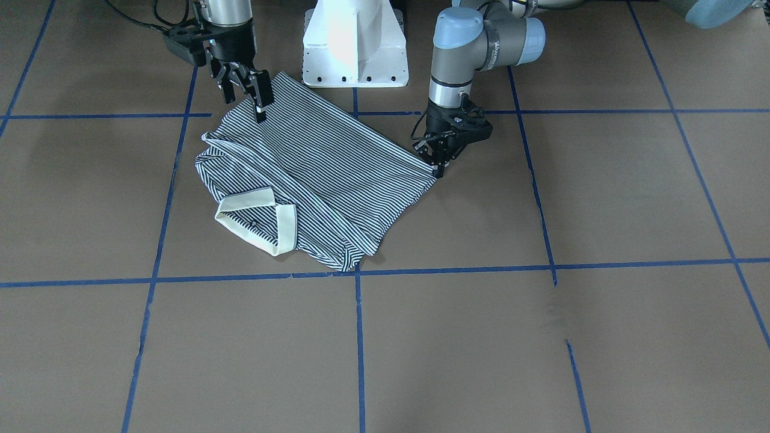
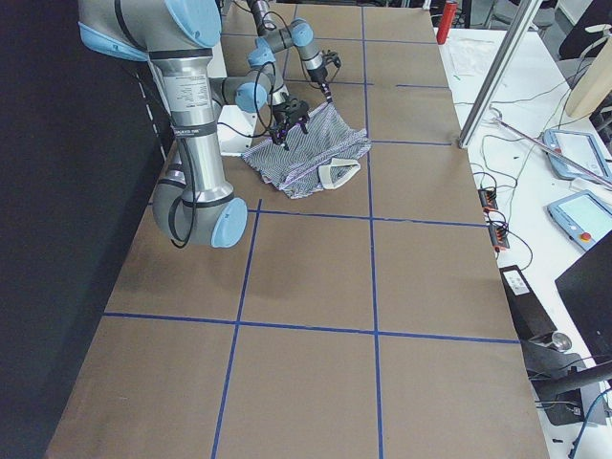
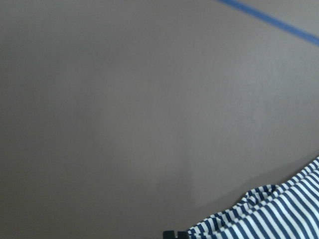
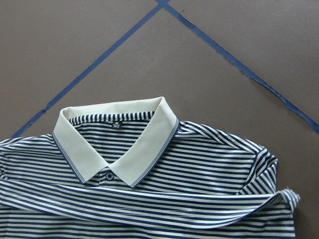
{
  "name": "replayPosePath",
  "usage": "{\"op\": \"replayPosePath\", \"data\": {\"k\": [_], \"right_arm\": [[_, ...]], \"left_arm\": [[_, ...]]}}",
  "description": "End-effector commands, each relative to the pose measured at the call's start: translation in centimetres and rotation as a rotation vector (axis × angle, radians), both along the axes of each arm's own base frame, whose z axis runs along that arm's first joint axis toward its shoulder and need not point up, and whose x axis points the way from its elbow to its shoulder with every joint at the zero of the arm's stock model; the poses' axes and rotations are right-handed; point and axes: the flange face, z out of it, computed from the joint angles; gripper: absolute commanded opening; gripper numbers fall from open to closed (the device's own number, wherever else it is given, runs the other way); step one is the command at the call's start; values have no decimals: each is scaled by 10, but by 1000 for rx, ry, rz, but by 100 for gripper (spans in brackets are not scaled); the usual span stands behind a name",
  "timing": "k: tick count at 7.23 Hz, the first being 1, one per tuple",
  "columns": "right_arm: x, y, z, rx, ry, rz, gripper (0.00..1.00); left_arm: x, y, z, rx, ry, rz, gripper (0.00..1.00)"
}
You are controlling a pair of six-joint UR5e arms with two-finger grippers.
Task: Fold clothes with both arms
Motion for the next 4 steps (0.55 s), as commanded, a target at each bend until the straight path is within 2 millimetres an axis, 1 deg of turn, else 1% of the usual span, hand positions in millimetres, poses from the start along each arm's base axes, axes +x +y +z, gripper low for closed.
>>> {"op": "replayPosePath", "data": {"k": [1,2,3,4], "right_arm": [[0,0,-4,2,-8,1,100],[1,0,-4,2,-8,1,100],[1,1,-4,1,-10,0,100],[-2,4,-5,1,-12,-6,100]], "left_arm": [[-39,-105,-11,81,25,-118,0],[-26,-159,-17,100,63,-159,0],[-5,-206,-19,85,64,-172,0],[8,-240,-8,91,70,-193,0]]}}
